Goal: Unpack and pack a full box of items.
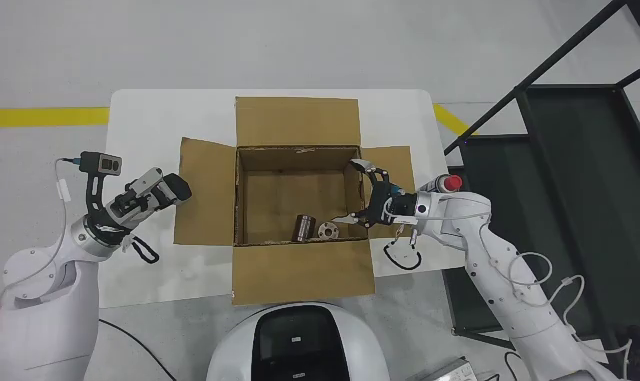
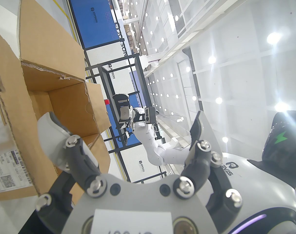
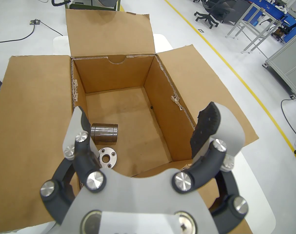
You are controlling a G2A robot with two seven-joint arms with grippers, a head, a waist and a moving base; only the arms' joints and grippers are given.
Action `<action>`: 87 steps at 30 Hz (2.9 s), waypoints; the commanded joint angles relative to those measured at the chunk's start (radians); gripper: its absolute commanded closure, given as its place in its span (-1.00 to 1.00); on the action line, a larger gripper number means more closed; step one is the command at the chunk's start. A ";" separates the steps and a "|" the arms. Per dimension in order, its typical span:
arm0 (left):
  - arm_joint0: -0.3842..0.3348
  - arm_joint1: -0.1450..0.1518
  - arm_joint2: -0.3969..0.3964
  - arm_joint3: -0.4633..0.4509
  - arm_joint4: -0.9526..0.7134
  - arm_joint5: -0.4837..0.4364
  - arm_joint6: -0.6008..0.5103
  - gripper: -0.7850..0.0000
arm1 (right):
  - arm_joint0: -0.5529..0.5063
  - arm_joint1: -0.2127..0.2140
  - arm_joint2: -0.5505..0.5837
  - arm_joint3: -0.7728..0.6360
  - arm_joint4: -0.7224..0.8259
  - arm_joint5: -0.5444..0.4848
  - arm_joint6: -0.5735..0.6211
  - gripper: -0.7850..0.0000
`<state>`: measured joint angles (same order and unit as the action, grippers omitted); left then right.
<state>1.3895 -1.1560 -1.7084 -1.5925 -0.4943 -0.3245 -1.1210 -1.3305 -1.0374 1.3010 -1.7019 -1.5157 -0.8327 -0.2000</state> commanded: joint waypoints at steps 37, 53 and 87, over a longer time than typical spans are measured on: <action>0.000 0.000 0.000 0.000 0.000 0.000 0.000 -1.00 | 0.634 0.044 -0.599 0.144 -0.030 -0.180 0.386 -1.00; 0.000 0.000 0.000 0.000 0.000 0.000 0.000 -1.00 | 0.683 -0.014 -0.614 0.291 0.296 -0.071 0.434 -1.00; 0.000 0.000 0.000 0.000 0.000 0.000 0.000 -1.00 | 0.625 -0.047 -0.580 0.094 1.098 0.628 1.264 -1.00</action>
<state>1.3895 -1.1560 -1.7084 -1.5925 -0.4943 -0.3245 -1.1210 -0.7068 -1.0831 0.7170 -1.5977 -0.4361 -0.2551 1.0455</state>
